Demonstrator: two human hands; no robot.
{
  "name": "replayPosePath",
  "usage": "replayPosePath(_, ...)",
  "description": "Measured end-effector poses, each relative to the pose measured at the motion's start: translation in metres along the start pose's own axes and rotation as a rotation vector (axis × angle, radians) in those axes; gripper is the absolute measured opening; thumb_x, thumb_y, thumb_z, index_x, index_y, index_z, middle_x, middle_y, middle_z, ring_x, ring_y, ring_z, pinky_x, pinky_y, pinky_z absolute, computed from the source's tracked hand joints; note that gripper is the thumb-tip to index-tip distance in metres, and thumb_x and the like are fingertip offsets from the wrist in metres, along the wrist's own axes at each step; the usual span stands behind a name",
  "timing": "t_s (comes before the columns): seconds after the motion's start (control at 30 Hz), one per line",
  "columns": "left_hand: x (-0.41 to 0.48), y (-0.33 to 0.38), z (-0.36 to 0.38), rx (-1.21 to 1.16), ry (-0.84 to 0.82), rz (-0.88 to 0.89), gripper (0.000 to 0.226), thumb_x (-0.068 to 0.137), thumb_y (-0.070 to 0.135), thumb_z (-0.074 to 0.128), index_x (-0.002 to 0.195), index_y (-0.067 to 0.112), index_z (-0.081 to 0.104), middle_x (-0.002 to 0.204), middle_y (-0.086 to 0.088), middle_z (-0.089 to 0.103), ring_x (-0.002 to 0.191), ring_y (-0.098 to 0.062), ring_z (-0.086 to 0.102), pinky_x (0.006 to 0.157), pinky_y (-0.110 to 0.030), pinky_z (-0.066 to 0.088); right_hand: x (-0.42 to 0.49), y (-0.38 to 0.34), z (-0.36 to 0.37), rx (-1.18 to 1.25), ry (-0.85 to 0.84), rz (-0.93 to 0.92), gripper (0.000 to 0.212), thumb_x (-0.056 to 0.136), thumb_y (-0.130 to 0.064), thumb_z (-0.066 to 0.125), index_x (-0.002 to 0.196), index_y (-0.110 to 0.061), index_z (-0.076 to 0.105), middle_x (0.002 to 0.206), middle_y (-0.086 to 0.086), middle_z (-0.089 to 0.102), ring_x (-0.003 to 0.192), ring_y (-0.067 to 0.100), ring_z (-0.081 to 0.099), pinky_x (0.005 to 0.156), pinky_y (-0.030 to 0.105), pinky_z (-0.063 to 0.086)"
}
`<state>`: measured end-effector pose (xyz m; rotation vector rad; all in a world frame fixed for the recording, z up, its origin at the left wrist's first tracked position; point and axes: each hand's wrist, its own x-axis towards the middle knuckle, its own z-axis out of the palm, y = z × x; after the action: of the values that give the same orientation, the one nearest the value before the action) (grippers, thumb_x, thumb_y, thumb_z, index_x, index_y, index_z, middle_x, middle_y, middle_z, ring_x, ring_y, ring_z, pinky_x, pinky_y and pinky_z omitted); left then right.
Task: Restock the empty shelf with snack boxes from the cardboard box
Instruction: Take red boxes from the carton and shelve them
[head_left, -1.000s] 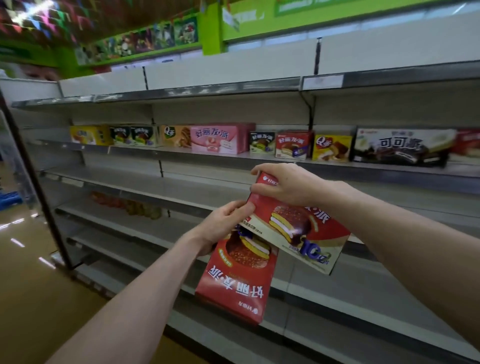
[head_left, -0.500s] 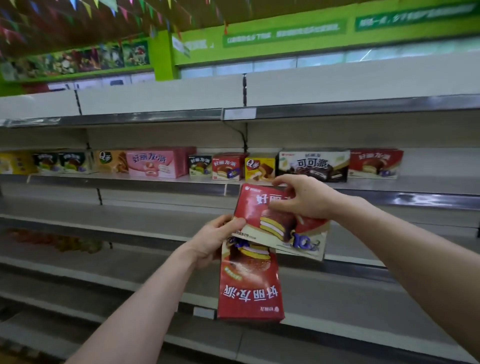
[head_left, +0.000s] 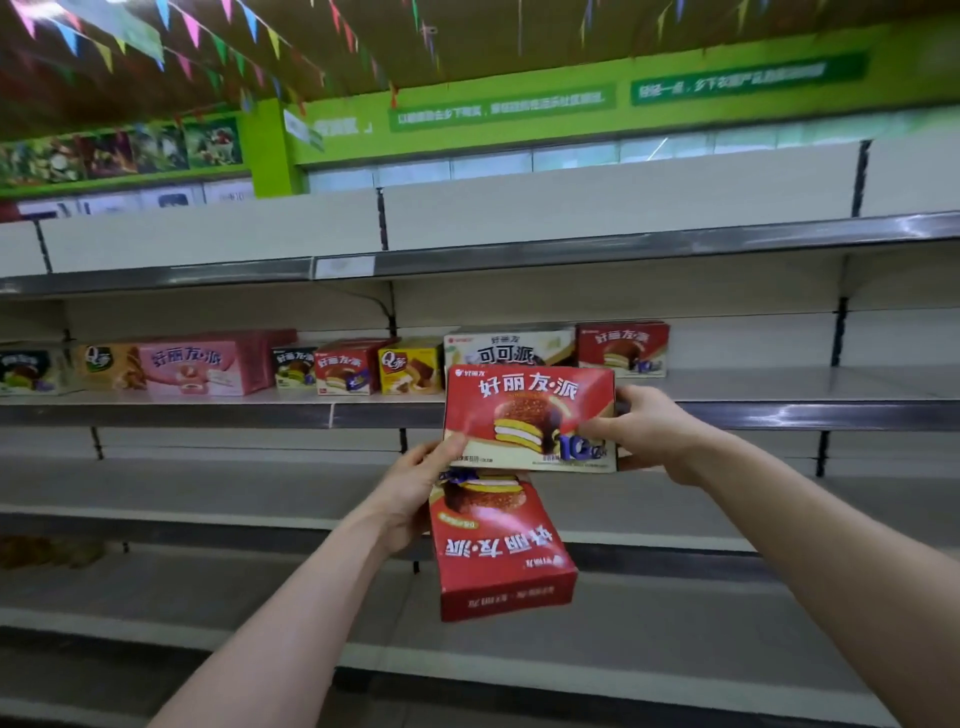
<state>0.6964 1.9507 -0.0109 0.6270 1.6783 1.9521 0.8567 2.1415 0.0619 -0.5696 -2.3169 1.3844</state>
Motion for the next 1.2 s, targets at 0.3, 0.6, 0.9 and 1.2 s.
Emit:
replayPosePath(0.3, 0.02, 0.003, 0.065, 0.121, -0.133, -0.067, 0.048, 0.089, 0.017, 0.067, 0.131, 0.025, 0.046, 0.104, -0.019, 0.072, 0.083, -0.028, 0.071, 0.073, -0.04, 0.059, -0.003, 0.029, -0.067, 0.073, 0.181, -0.057, 0.026, 0.089, -0.024, 0.068, 0.107, -0.02, 0.05, 0.09, -0.001, 0.064, 0.078, 0.01, 0.062, 0.061, 0.027, 0.047)
replayPosePath(0.6, 0.07, 0.014, 0.103, 0.084, -0.392, -0.081, 0.04, 0.083, 0.013, 0.066, 0.12, 0.026, 0.058, 0.105, -0.018, 0.071, 0.085, -0.027, 0.07, 0.078, -0.039, 0.057, 0.046, 0.05, -0.089, 0.041, 0.281, -0.004, 0.036, 0.09, -0.022, 0.066, 0.122, -0.013, 0.051, 0.11, 0.006, 0.062, 0.098, 0.022, 0.06, 0.084, 0.038, 0.049)
replayPosePath(0.9, 0.169, 0.034, 0.119, 0.055, -0.418, -0.028, 0.054, 0.075, 0.011, 0.074, 0.125, 0.016, 0.055, 0.108, -0.018, 0.07, 0.091, -0.031, 0.068, 0.082, -0.042, 0.056, 0.142, 0.053, -0.109, -0.034, 0.407, -0.002, 0.023, 0.092, -0.01, 0.061, 0.112, -0.015, 0.051, 0.101, 0.009, 0.064, 0.095, 0.027, 0.063, 0.086, 0.044, 0.052)
replayPosePath(1.2, 0.232, 0.051, 0.146, 0.068, -0.472, -0.138, 0.017, 0.088, 0.016, 0.06, 0.1, 0.006, 0.064, 0.087, -0.017, 0.071, 0.066, -0.024, 0.069, 0.066, -0.033, 0.059, 0.201, 0.069, -0.124, -0.063, 0.441, 0.084, 0.021, 0.083, -0.008, 0.072, 0.091, -0.016, 0.054, 0.097, 0.01, 0.064, 0.094, 0.027, 0.063, 0.081, 0.04, 0.053)
